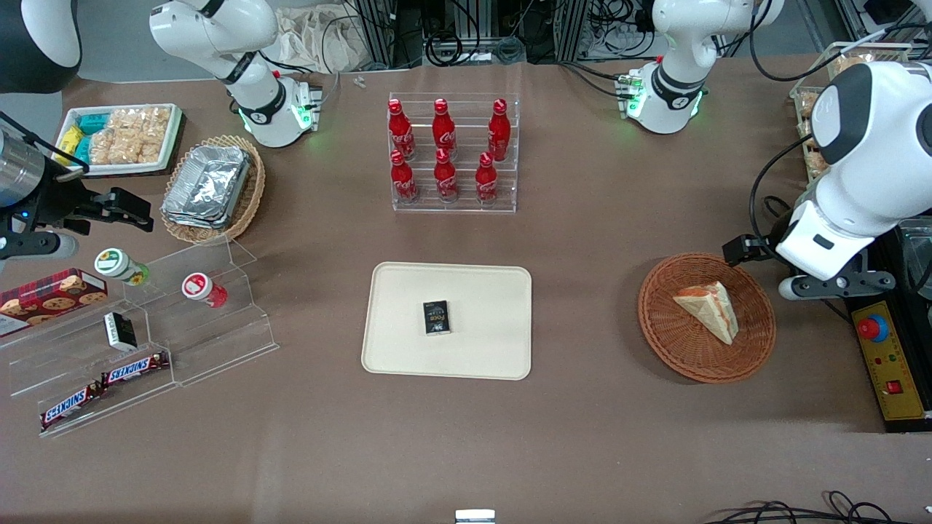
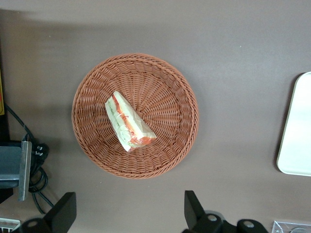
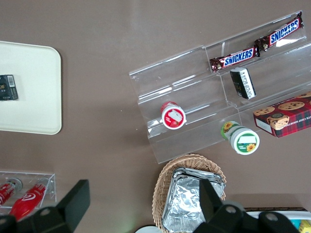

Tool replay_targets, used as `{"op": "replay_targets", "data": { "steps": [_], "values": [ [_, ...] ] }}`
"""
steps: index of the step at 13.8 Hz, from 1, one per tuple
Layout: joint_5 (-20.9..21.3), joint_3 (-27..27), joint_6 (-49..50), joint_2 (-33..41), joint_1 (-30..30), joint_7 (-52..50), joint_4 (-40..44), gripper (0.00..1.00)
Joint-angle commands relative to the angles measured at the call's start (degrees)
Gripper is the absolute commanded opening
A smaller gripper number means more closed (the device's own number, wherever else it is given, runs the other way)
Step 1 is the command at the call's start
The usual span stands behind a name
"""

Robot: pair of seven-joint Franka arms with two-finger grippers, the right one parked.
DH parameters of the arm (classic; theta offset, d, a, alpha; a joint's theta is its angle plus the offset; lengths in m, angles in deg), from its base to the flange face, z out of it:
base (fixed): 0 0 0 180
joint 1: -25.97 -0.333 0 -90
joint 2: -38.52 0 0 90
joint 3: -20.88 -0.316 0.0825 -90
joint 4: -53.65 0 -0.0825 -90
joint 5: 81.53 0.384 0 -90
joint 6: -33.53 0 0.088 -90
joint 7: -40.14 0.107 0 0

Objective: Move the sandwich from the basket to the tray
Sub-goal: 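Lower the left gripper over the sandwich in the wicker basket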

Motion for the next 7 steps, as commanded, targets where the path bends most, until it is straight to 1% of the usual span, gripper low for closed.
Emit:
{"op": "replay_targets", "data": {
  "steps": [1,5,6,7],
  "values": [
    [0.29,0.02,1.67,-1.93,-0.24,0.33,2.37,1.0],
    [0.46,-0.33,1.06,-3.86,-0.33,-0.81,1.76,1.0],
    [0.55,-0.5,0.35,-4.82,-0.33,-2.38,0.53,1.0],
    [0.64,-1.46,-2.7,-4.83,-0.33,-7.71,-2.26,1.0]
  ]
}}
